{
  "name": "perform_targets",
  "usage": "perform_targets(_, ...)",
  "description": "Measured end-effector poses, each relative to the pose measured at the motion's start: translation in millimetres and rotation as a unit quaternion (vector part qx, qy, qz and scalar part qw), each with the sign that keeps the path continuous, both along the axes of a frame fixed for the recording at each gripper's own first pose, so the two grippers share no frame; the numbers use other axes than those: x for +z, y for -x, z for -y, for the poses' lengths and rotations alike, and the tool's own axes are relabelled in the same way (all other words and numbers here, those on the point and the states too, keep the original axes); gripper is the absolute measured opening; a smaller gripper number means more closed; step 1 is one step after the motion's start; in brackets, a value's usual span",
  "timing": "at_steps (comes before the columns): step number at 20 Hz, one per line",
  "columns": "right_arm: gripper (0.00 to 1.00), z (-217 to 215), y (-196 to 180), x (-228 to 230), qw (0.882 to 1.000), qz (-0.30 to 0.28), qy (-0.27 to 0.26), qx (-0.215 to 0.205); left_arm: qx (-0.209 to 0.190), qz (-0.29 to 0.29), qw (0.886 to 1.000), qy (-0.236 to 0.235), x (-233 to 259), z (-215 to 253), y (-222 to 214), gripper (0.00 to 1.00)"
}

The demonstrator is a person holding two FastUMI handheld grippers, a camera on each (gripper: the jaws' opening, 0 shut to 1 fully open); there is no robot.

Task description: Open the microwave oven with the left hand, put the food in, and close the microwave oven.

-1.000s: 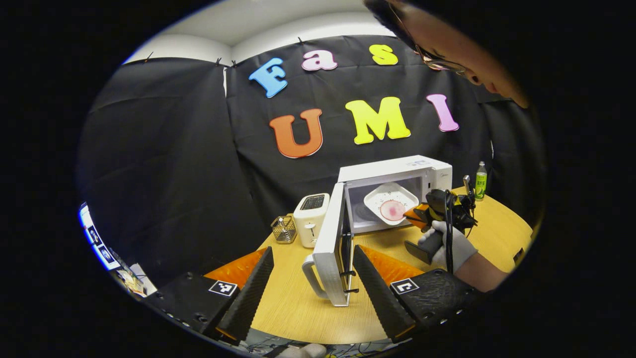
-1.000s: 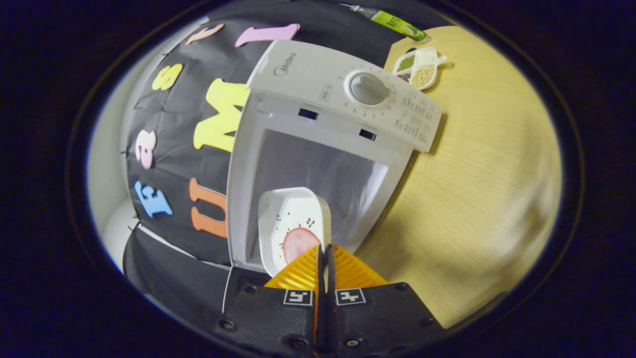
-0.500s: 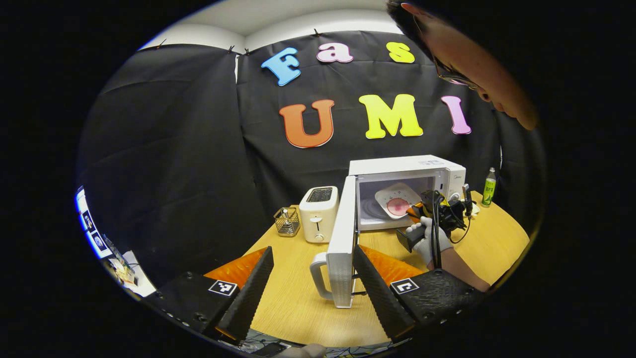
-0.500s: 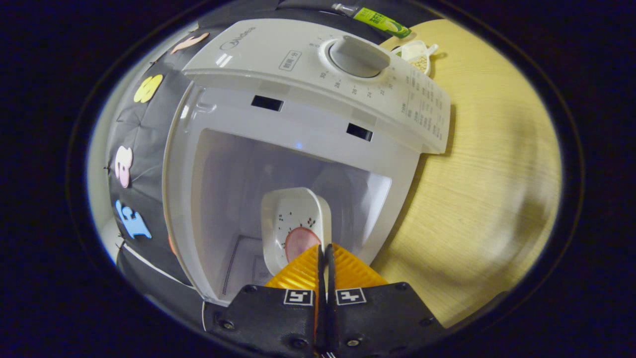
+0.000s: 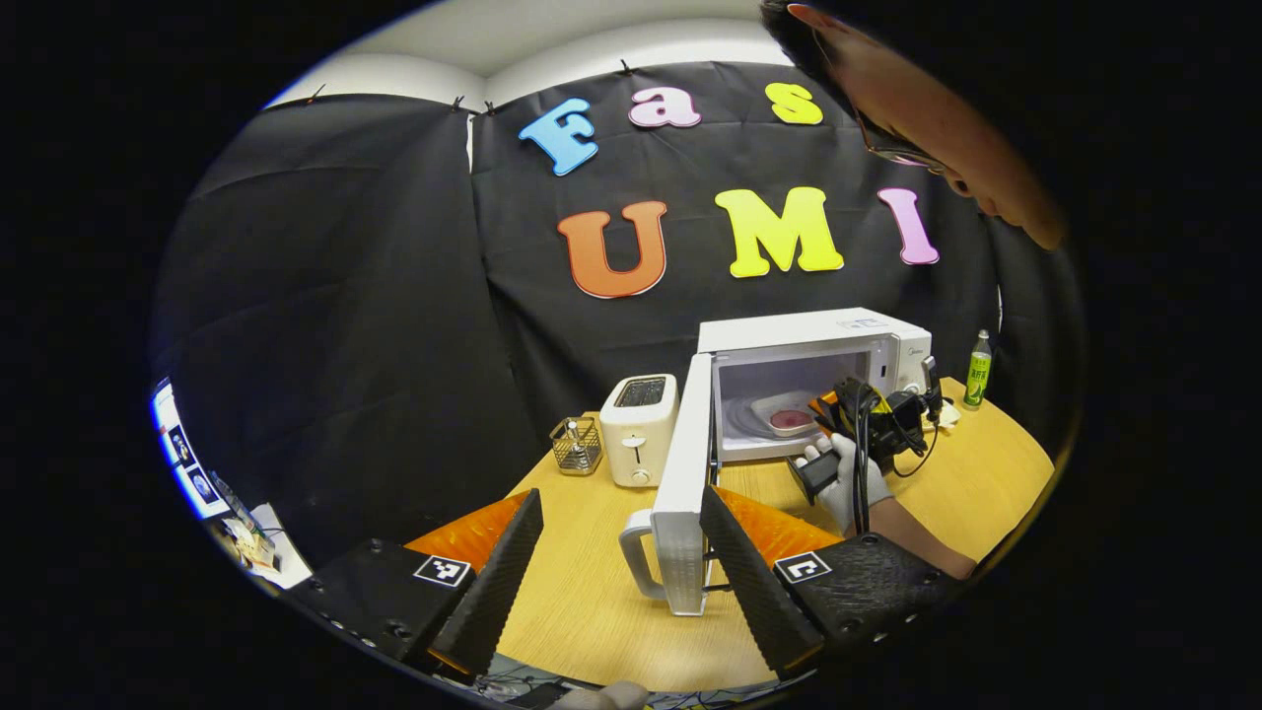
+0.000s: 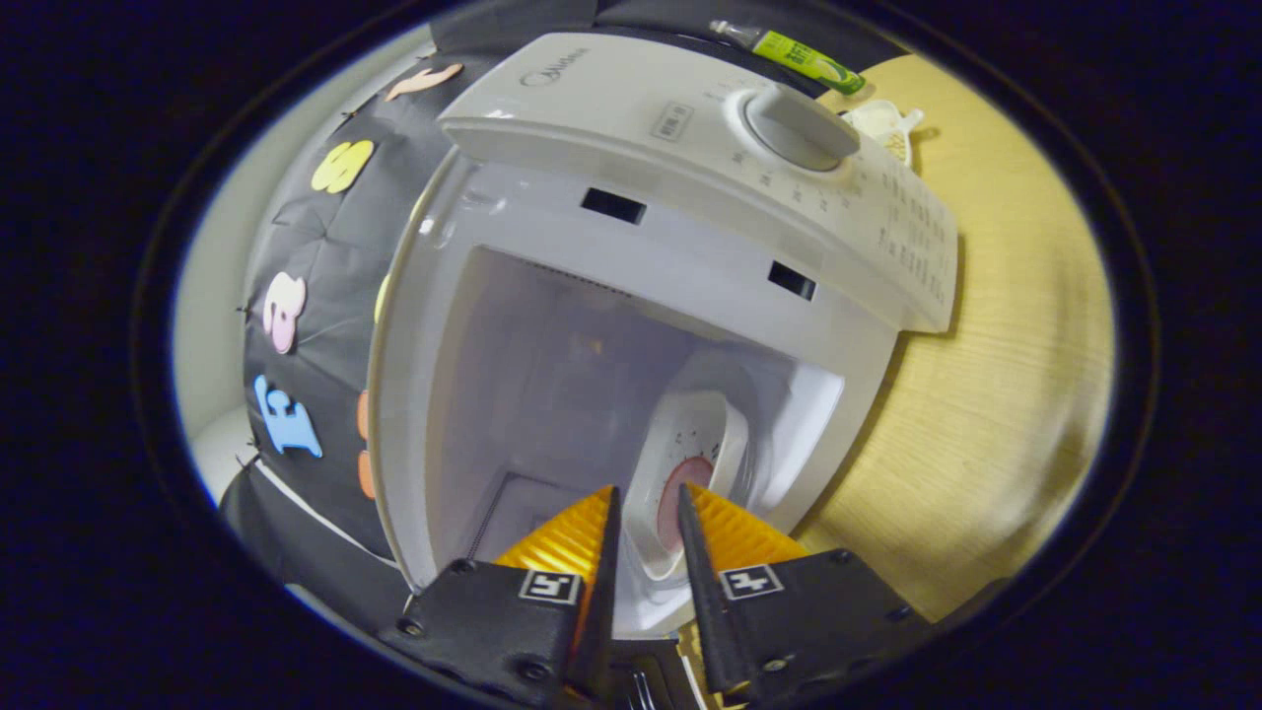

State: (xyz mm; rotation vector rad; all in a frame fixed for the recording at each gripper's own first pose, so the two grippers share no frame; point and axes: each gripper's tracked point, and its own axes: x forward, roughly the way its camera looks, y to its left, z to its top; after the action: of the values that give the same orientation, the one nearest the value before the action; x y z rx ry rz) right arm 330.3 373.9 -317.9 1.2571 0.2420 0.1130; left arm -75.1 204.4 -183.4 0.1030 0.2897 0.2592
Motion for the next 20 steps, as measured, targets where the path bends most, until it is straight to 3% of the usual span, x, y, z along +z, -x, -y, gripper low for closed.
perform_targets(2, 0.55, 6.6, 17.8, 8.2, 0.998, 0.012, 0.067, 0.008, -0.003, 0.005, 1.000, -0.005, 6.1, 1.7, -1.5, 0.96)
perform_targets(4, 0.99, 22.4, 32.0, 26.0, 0.989, 0.035, 0.145, 0.009, -0.008, 0.012, 1.000, -0.004, 16.7, 5.6, -4.2, 0.96)
perform_targets(5, 0.99, 28.0, 42.9, 35.9, 0.984, 0.044, 0.173, 0.011, -0.011, 0.018, 1.000, -0.005, 23.4, 7.0, -5.2, 0.96)
perform_targets(6, 0.88, 32.6, 52.9, 45.4, 0.979, 0.050, 0.197, 0.018, -0.014, 0.024, 1.000, -0.005, 33.1, 9.0, -7.3, 0.96)
perform_targets(7, 0.99, 38.7, 62.9, 53.0, 0.974, 0.049, 0.221, 0.027, -0.019, 0.034, 0.999, -0.006, 43.8, 10.3, -10.3, 0.96)
perform_targets(8, 0.87, 45.6, 73.9, 60.3, 0.964, 0.051, 0.259, 0.039, -0.023, 0.043, 0.999, -0.003, 53.3, 13.4, -12.1, 0.96)
perform_targets(9, 0.99, 52.3, 86.1, 69.3, 0.955, 0.054, 0.288, 0.050, -0.029, 0.051, 0.998, 0.000, 60.1, 16.3, -17.3, 0.96)
perform_targets(16, 1.00, 141.3, 172.4, 153.9, 0.911, 0.092, 0.396, 0.067, -0.056, 0.079, 0.995, 0.007, 82.9, 28.0, -37.7, 0.96)
perform_targets(20, 1.00, 216.2, 210.3, 170.6, 0.873, 0.074, 0.481, 0.040, -0.053, 0.074, 0.996, 0.003, 72.0, 17.5, -50.3, 0.96)
